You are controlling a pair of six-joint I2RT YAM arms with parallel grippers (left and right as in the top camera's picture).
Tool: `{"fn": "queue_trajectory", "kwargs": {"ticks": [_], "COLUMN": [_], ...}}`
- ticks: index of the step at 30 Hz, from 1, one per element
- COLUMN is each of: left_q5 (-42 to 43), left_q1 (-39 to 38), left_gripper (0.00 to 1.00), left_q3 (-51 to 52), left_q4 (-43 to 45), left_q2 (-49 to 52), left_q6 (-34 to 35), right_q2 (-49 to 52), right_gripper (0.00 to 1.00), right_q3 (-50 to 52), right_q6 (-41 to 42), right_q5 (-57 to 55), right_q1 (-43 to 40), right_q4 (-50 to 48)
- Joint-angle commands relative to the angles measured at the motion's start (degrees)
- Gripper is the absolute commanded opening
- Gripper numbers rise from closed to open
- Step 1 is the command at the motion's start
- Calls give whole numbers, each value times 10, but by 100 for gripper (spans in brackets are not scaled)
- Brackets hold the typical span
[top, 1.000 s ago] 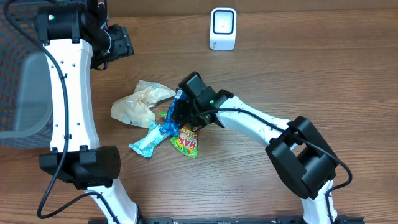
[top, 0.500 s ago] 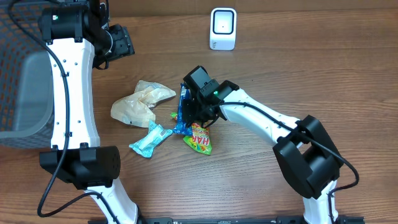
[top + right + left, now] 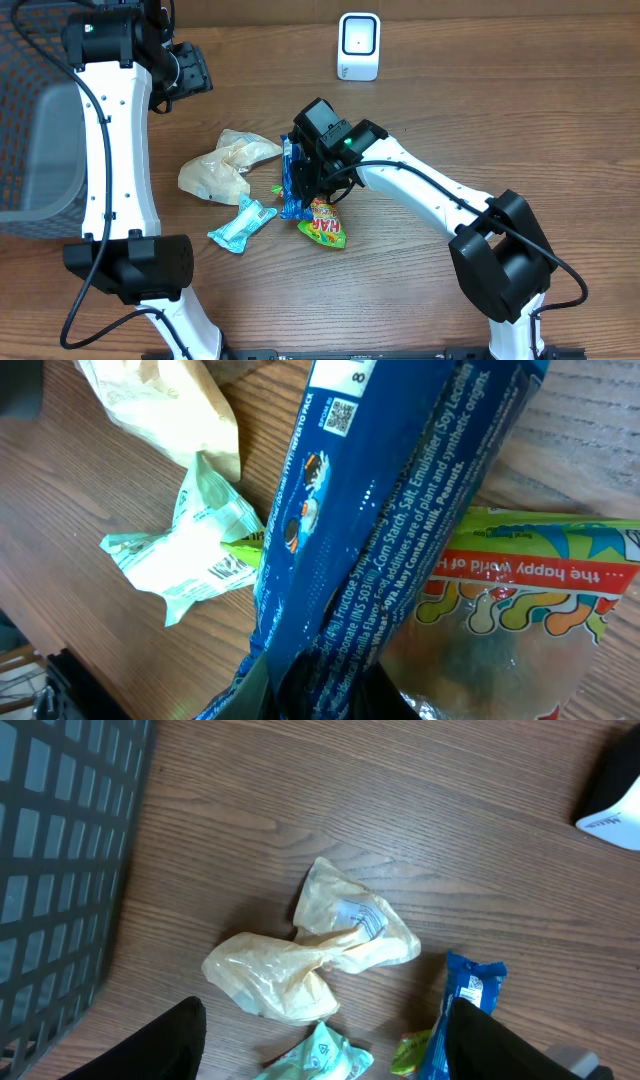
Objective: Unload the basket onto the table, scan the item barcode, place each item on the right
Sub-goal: 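Move the right gripper to the pile and grasp the blue wrapper, then lift the blue wrapper with the right gripper and lay it flat right of the pile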
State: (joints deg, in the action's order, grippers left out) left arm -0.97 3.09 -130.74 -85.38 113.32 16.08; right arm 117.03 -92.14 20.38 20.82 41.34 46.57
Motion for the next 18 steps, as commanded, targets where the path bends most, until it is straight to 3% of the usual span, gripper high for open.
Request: {"fn": "queue_trajectory", "kwargs": {"ticks": [1,7,13,18], "left_q5": [-9,-9,-9,-9], "left_q1": [-1,-1,-1,-1], "left_gripper": [68,68,73,100], "left_q3": [5,5,5,5], "left_q4": [0,2,2,2], "left_q2": [-2,-2,-2,-2], "left_q6": [-11,-11,-8,-7], "right_q2": [-37,8,17,26], "right_gripper": [8,5,9,9], "right_q3": [-26,-16,-16,-16], "right_q6": [10,82,82,94], "right_q5": [9,-48,-80,-98], "right_q1": [1,28,44,45], "right_q4": [-5,-33,-49,-49]}}
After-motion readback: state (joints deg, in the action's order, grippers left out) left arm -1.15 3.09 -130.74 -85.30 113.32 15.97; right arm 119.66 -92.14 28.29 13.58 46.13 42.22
